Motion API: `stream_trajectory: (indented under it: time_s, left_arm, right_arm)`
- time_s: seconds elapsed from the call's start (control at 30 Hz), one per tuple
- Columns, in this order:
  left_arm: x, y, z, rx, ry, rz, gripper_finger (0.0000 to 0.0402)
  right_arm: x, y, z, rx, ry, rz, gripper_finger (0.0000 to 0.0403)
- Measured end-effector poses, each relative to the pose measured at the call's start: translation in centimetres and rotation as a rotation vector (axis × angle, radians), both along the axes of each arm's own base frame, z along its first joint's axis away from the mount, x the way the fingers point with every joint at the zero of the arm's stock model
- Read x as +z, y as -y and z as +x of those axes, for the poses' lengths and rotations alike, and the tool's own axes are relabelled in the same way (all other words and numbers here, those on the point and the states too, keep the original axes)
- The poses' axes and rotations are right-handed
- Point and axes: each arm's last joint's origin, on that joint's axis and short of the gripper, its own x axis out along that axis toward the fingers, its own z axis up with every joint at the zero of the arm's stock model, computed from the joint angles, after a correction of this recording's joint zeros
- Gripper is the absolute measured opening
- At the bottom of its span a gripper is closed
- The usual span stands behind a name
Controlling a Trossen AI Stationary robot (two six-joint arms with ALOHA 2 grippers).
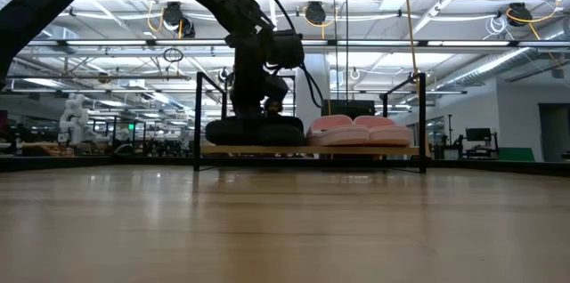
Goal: Pick and place slides into the shelf
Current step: Put the black slide on the shelf
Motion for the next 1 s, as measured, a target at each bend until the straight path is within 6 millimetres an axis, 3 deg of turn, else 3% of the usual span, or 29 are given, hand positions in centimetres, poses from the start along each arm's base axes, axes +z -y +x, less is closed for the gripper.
stream_trajectory:
  time_s: [1.0]
  left_arm:
    - [-0.11, 0.85, 0.16, 0.048, 0.032, -0.007, 0.0003]
  right_arm:
    - [0.05, 0.00, 0.03, -0.004, 0.025, 0.007, 0.0098]
